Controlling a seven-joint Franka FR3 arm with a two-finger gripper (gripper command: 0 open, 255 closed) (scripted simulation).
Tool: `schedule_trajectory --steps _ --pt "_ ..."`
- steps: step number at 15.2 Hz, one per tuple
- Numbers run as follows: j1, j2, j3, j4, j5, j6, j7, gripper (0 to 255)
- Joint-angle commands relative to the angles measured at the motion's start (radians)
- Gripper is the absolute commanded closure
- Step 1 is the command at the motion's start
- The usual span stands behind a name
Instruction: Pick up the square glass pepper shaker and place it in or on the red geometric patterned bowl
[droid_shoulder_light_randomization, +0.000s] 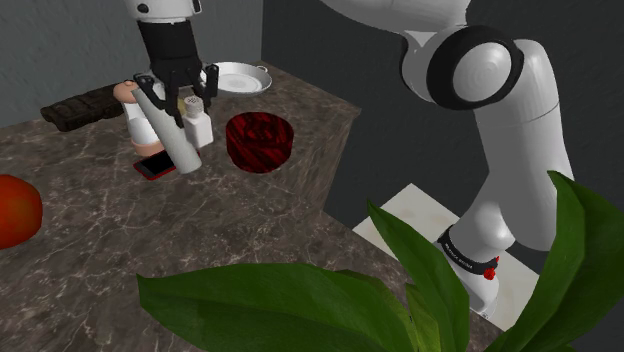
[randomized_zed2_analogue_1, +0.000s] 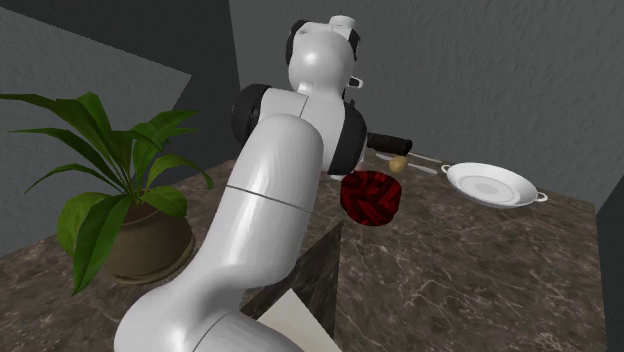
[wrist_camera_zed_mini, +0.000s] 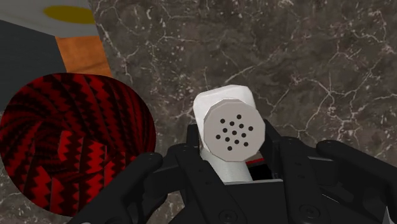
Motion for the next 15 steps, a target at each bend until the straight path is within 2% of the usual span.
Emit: schedule_trajectory --steps 1,3,5,8,15 --pt "0.014 0.022 -0.003 0.070 -0.005 -0.047 -0.001 255" --pt "0.031 0.050 -0.007 0.144 -0.010 -0.091 -0.003 255" --pt "-0.038 -0.038 -0.001 -0.009 0.005 -0.032 -0.033 255" --pt "-0.117 -0.121 -0.001 -0.143 0.022 0.015 -0.087 255" --pt "-0.263 -0.233 -0.023 -0.308 0.043 0.064 -0.225 255"
